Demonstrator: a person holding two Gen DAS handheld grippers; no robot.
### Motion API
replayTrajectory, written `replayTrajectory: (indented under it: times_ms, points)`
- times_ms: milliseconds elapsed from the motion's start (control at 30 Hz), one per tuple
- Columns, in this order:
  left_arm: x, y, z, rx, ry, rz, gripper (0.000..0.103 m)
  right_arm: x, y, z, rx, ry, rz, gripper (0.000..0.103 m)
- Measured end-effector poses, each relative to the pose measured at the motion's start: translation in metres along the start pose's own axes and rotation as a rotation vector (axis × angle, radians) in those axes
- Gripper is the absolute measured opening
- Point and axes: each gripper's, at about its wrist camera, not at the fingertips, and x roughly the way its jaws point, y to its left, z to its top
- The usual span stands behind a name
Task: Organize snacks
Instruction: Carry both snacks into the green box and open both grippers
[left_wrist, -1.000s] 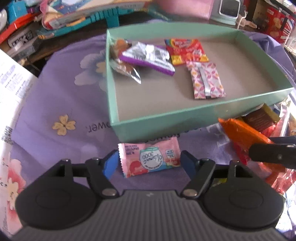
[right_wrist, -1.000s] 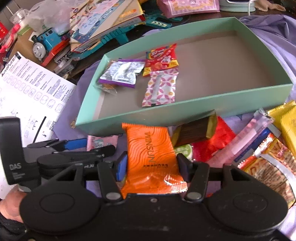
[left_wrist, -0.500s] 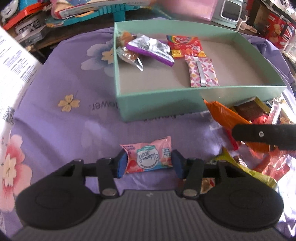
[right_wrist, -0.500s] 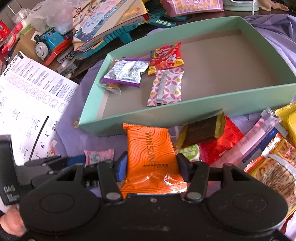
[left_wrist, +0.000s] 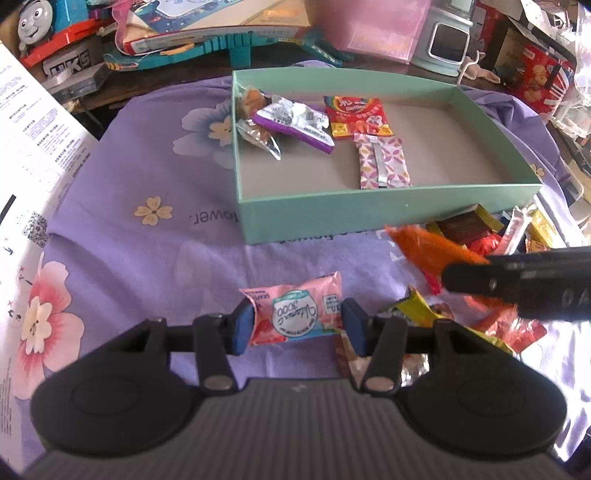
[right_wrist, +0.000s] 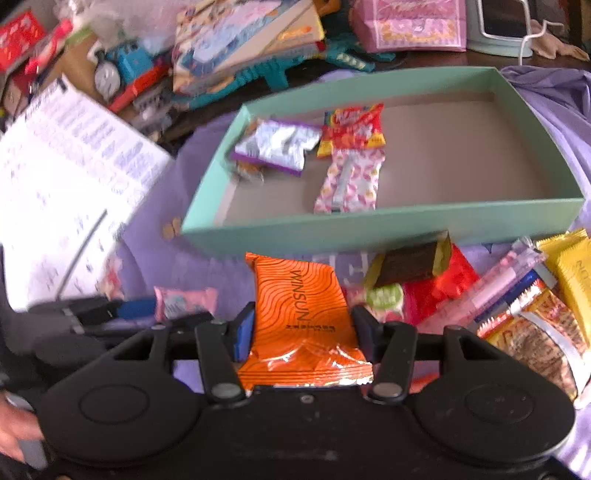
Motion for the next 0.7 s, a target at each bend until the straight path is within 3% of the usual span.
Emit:
replayTrajectory:
  times_ms: [133,267,400,467,700]
  points:
    - [-0.007,0.003,-0.009,-0.003,0.000,-0.014,0.050,0.003,-0.007,-0.014,-0.029,0.087,-0.006,0.054]
    - [-0.006,0.002,-0.016,-0.009,0.018,-0.023,0.050,0.010,-0.007,-0.017,-0.041,0.138,-0.020,0.061]
    - [-0.007,0.000,-0.016,-0.001,0.020,-0.023,0.050,0.022,-0.009,-0.011,-0.022,0.133,-0.013,0.060]
    - [-0.009,-0.001,-0.015,0.007,0.013,-0.022,0.050,0.024,-0.009,-0.012,-0.019,0.123,-0.007,0.052]
    - [-0.017,-0.004,-0.012,0.017,-0.011,-0.035,0.050,0.003,-0.001,-0.008,-0.042,0.063,-0.013,0.052]
